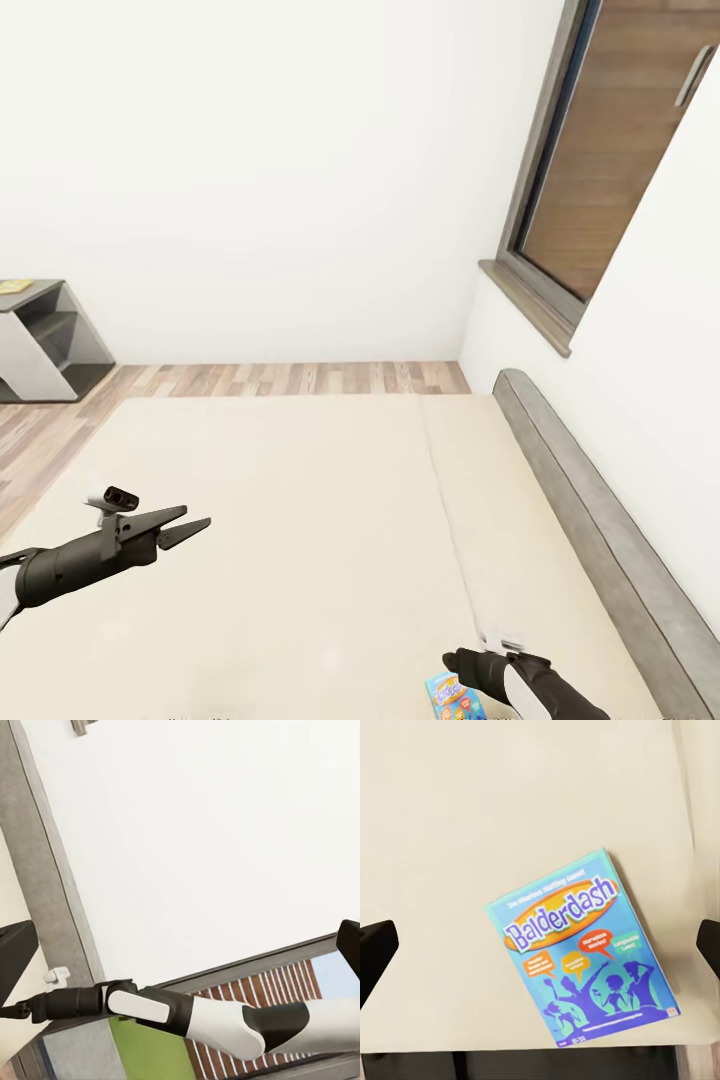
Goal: Put all the toys in the child's room - the three board games (two on the bed and one on the table), the two jigsaw puzzles on the table, and the tennis ball on the table - inside the toy box on the table in the child's room.
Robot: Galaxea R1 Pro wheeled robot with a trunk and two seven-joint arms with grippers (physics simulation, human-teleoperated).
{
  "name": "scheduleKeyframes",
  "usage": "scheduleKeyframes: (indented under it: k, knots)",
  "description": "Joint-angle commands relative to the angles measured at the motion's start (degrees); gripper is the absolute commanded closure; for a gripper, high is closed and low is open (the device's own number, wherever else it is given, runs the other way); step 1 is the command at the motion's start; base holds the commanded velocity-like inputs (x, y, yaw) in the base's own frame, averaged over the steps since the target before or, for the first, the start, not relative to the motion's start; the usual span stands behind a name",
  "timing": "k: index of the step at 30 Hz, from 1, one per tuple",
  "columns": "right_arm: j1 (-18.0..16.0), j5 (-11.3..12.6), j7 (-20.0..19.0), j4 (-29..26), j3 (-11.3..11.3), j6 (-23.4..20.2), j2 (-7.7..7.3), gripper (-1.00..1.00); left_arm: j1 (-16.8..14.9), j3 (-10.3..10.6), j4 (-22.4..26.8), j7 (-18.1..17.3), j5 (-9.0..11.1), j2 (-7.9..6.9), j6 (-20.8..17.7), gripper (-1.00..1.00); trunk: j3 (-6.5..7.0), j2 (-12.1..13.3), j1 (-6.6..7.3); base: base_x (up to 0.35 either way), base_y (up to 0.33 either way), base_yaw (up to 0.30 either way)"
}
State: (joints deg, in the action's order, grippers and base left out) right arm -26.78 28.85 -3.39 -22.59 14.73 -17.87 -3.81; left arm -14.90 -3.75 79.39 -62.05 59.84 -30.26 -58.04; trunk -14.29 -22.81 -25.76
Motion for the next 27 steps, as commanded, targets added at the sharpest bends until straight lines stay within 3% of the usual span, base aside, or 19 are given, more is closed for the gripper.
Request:
scheduleKeyframes:
  k: [1,27]
  knots:
    - [0.0,0.1,0.0,-0.1,0.2,-0.2,-0.05,-1.00,0.0,0.0,0.0,-0.1,0.0,0.35,-0.3,-1.00,-0.20,-0.1,-0.03,0.000,0.000,0.000]
    - [0.0,0.2,0.0,-0.1,0.2,-0.1,-0.05,-1.00,-0.1,-0.4,0.0,-0.2,0.0,0.98,-0.3,-1.00,-2.64,-0.1,-0.03,0.000,0.000,0.000]
